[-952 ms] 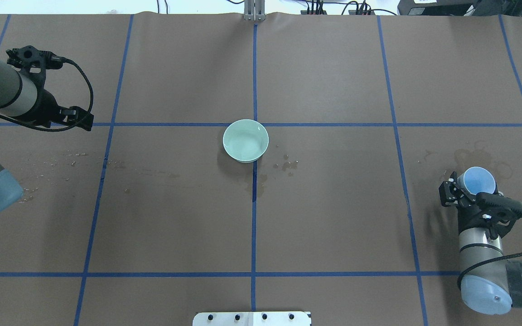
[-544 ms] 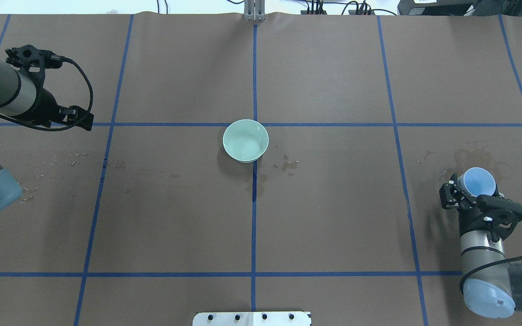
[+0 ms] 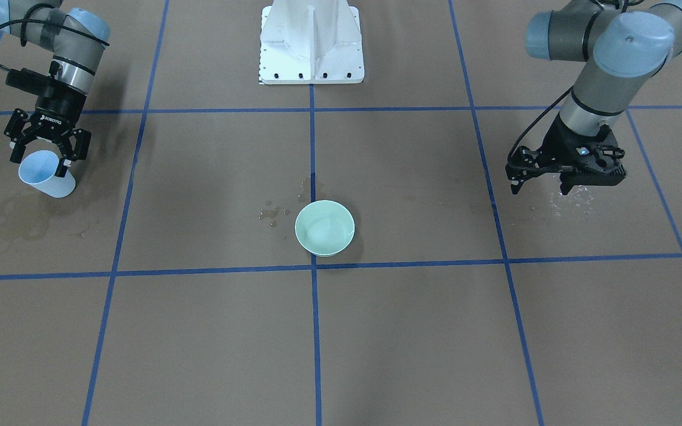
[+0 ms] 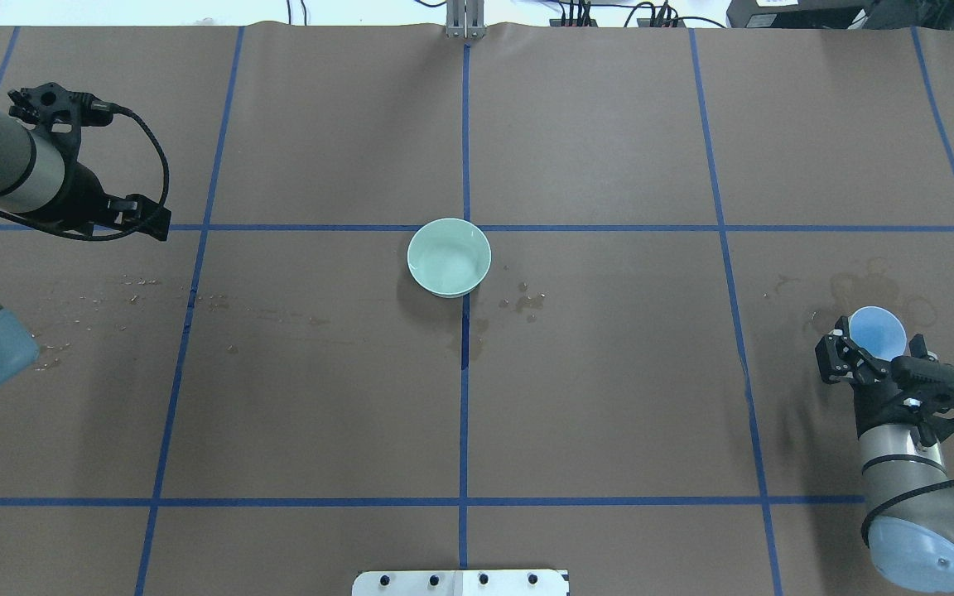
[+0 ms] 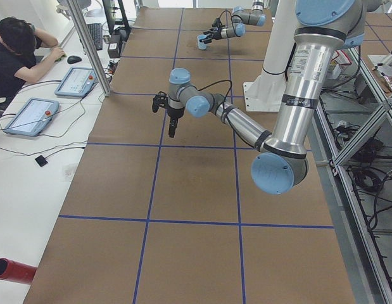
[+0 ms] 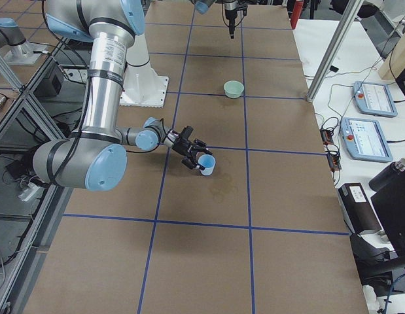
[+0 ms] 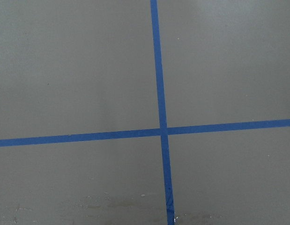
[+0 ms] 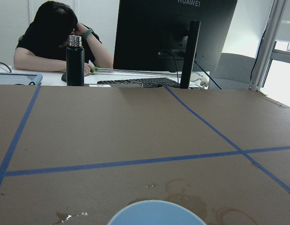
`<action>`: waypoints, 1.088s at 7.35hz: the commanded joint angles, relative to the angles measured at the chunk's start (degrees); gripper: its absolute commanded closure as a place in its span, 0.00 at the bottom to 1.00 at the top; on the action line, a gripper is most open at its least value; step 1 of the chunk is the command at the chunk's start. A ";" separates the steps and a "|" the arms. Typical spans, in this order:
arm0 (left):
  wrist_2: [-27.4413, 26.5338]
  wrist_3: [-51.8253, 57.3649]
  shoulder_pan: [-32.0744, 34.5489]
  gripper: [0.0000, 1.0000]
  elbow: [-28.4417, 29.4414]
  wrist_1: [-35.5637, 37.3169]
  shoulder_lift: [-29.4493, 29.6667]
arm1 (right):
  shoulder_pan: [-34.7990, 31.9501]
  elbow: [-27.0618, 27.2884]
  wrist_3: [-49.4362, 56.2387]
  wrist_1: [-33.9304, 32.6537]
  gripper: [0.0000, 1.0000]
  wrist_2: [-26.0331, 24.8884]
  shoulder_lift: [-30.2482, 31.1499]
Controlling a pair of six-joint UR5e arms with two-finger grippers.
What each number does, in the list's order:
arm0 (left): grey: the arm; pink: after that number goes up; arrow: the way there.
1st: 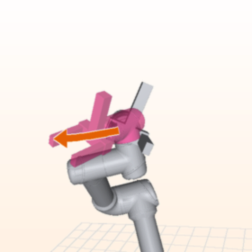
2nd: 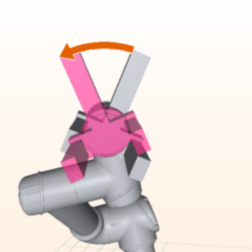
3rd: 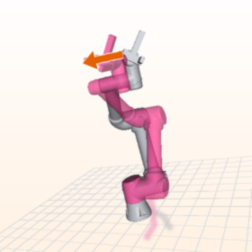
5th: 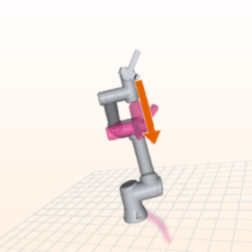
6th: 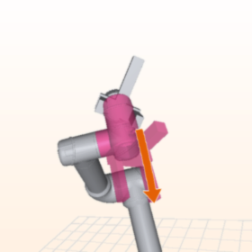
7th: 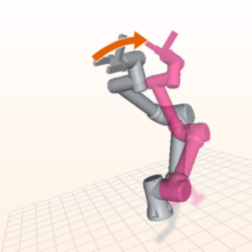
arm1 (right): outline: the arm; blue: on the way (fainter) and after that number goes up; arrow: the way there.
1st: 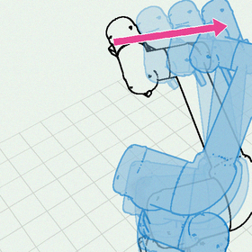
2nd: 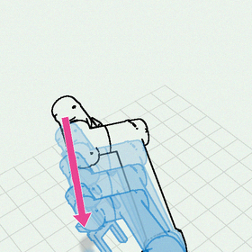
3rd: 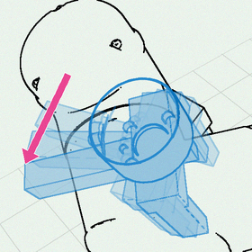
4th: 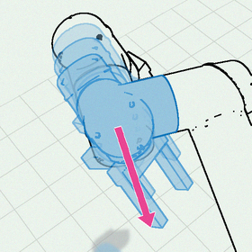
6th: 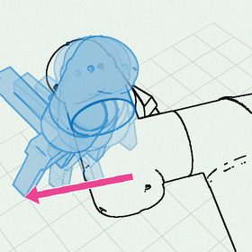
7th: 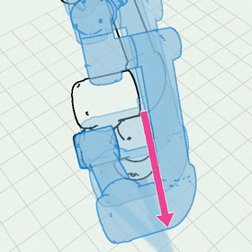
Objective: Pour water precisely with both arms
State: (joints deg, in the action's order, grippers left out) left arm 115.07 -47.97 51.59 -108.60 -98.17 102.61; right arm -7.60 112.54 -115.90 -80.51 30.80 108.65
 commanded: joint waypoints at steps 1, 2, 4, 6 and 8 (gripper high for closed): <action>0.15 -0.01 -0.08 0.00 0.23 0.00 -0.22 | -0.13 3.54 0.59 0.00 0.01 0.05 0.68; 0.15 -0.01 -0.09 0.00 0.32 -0.09 -0.22 | -0.22 6.35 2.51 -0.09 0.01 0.49 1.03; 0.24 -0.71 -0.26 0.00 0.50 0.00 0.65 | -4.15 11.97 11.26 -0.09 0.01 3.54 0.86; 2.07 -3.86 -0.35 0.00 0.58 2.10 4.85 | -11.44 17.96 25.92 -0.09 0.01 11.26 -1.15; 6.04 -13.58 -0.78 0.00 1.45 2.37 11.34 | -22.05 17.98 41.63 -0.09 0.01 21.62 -6.14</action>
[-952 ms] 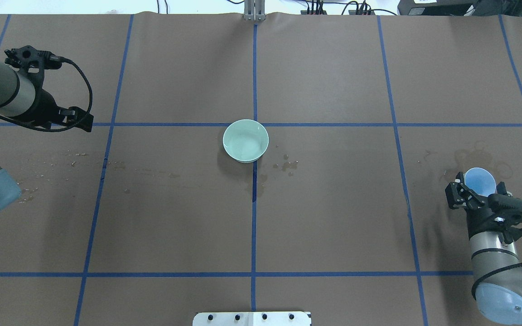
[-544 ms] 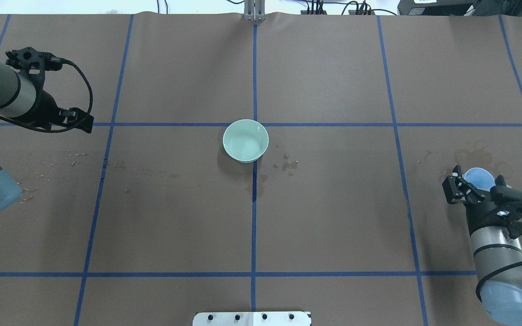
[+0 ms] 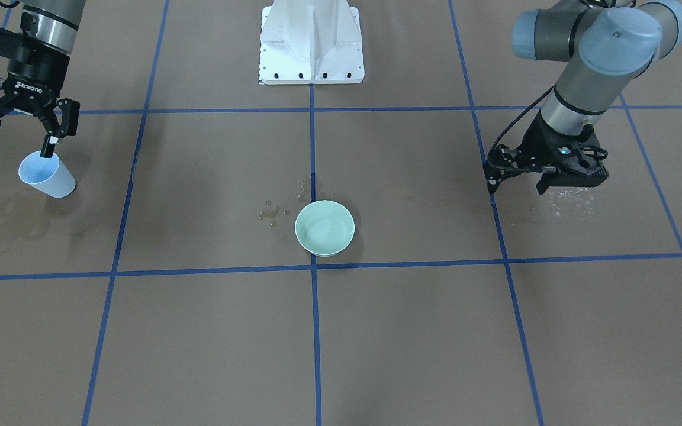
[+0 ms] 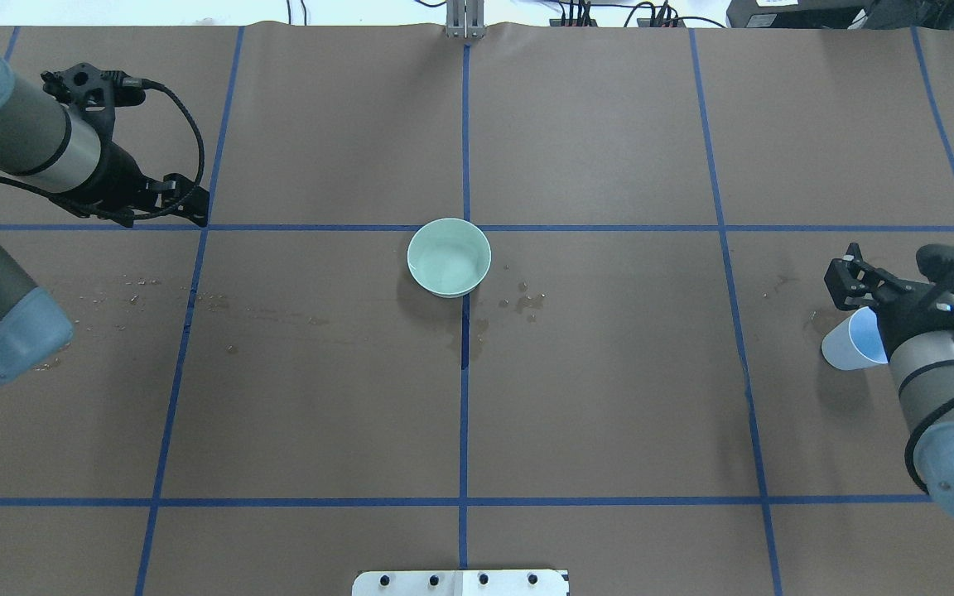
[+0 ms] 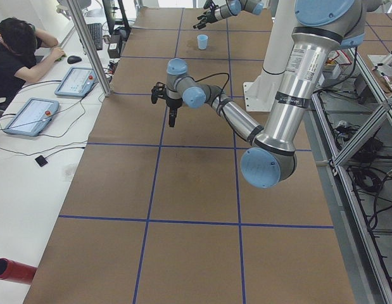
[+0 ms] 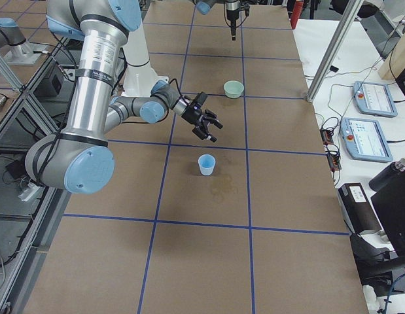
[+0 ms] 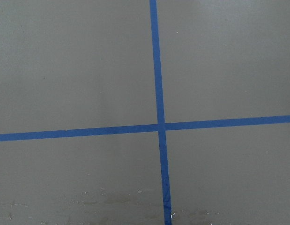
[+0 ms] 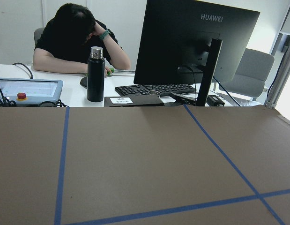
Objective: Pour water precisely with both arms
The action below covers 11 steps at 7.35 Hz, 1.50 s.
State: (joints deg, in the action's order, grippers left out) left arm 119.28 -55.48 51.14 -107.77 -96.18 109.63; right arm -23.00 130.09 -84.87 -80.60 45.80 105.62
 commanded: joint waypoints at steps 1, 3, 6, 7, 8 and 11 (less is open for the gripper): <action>1.83 -11.70 -1.99 0.00 4.19 0.37 9.24 | -12.54 -0.52 18.35 -0.17 0.01 12.59 -7.66; 0.43 -14.83 -6.83 0.00 13.50 2.82 19.87 | -26.32 -4.90 29.71 -0.61 0.01 31.26 -14.27; -2.97 -21.24 -10.95 0.00 23.44 -6.26 24.49 | -46.47 -14.65 51.75 -0.70 0.01 60.64 -18.69; -5.01 -22.82 -12.72 0.00 28.26 -8.65 27.10 | -50.88 -17.64 57.30 -0.79 0.01 66.20 -18.87; -5.55 -23.09 -14.91 0.00 32.31 -8.68 29.83 | -53.97 -20.11 62.84 -2.44 0.01 70.78 -19.31; -8.89 -22.83 -17.83 0.02 34.55 -10.60 29.51 | -59.34 -24.16 75.43 -11.48 0.01 80.99 -21.76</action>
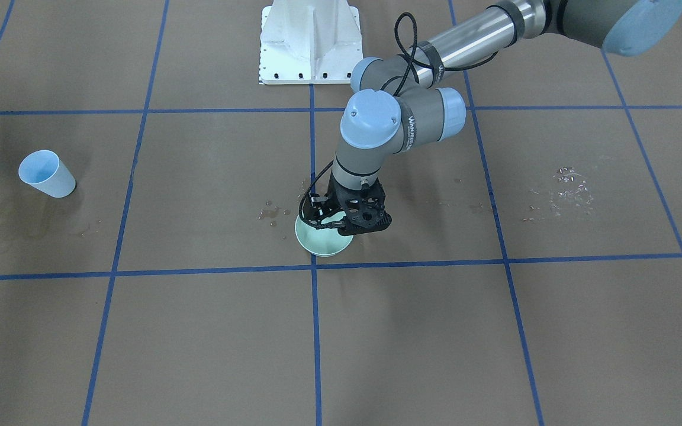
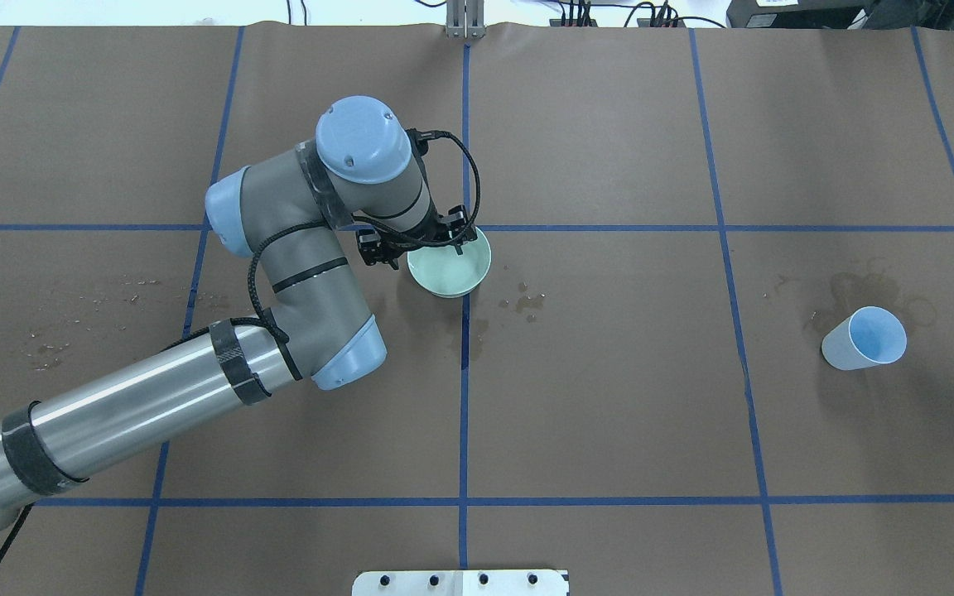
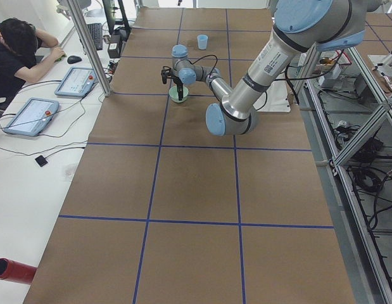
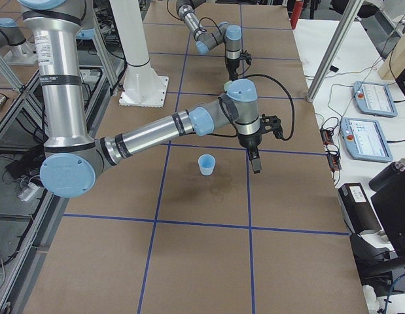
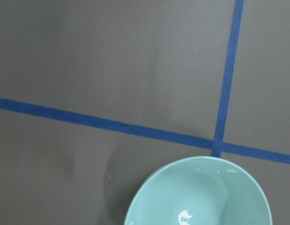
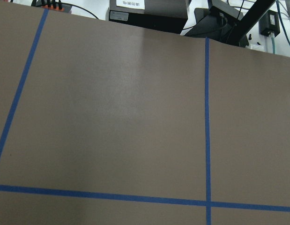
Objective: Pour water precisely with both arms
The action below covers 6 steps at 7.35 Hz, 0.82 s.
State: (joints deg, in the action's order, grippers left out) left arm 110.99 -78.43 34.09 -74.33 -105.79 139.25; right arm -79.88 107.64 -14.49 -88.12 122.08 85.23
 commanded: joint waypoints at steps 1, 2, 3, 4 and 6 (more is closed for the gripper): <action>-0.60 0.47 -0.78 0.16 1.12 -1.17 -0.21 | -3.26 -1.82 8.30 -6.78 0.01 6.83 -1.73; -0.60 0.56 -0.78 0.37 1.12 -0.91 -0.30 | -3.44 -1.73 9.21 -7.68 0.01 7.29 -1.73; -0.60 0.56 -0.25 0.62 0.60 -0.82 -0.30 | -3.44 -1.82 9.13 -7.77 0.01 7.47 -1.73; -0.69 0.56 0.27 0.90 0.51 -0.74 -0.30 | -3.44 -1.73 9.13 -7.69 0.01 7.47 -1.64; -1.91 -0.14 0.19 1.00 -0.19 -0.47 -0.21 | -3.44 -1.91 10.09 -7.86 0.01 7.56 -1.21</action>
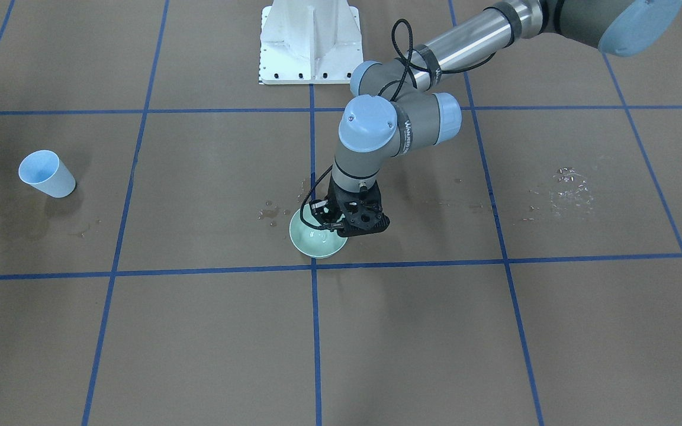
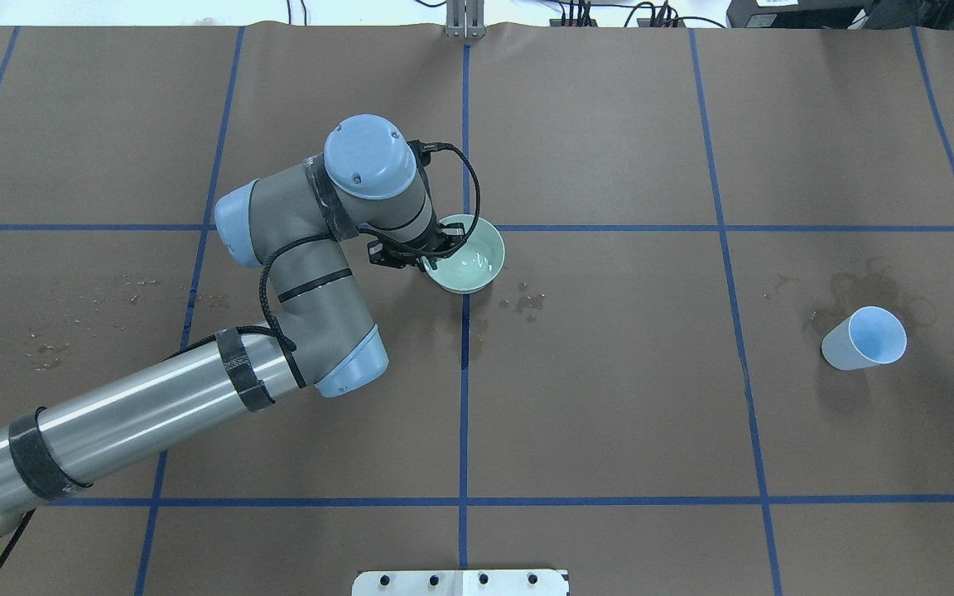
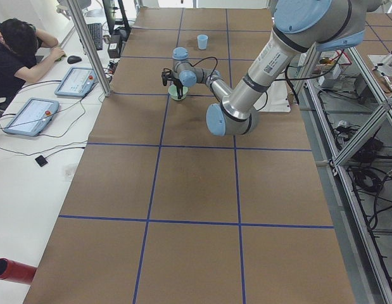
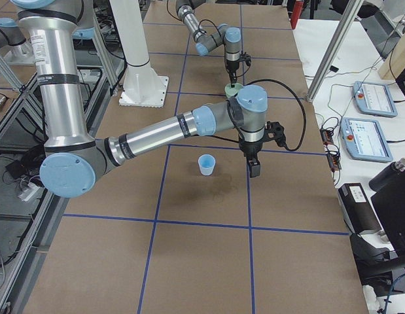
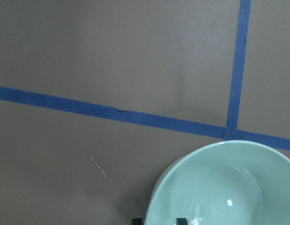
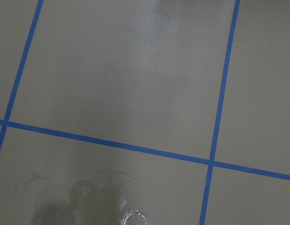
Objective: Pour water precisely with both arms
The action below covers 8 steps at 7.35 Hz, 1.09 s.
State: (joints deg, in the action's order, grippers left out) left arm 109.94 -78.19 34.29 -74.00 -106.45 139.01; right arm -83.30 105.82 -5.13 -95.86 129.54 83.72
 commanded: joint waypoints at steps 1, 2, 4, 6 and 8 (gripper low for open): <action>-0.44 -2.04 0.07 1.00 -2.88 0.54 0.03 | -0.11 -0.09 1.87 -0.99 0.01 0.19 0.31; 1.13 -1.88 1.46 1.00 -5.60 3.07 0.12 | -0.28 -0.35 3.62 -2.39 0.01 0.10 0.31; 7.37 -1.62 6.38 1.00 -12.28 8.79 -0.40 | -1.68 -0.44 8.88 -5.64 0.01 0.19 1.09; 11.07 7.03 10.42 1.00 -20.69 13.26 -8.79 | -3.88 -0.44 13.21 -6.10 0.01 4.20 5.29; 14.84 18.45 15.86 1.00 -29.15 14.08 -22.05 | -4.42 -0.35 12.78 -5.75 0.01 4.06 10.74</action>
State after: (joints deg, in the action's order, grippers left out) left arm 122.12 -66.79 46.60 -98.04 -93.07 125.08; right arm -87.35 105.39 7.70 -101.69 133.41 90.99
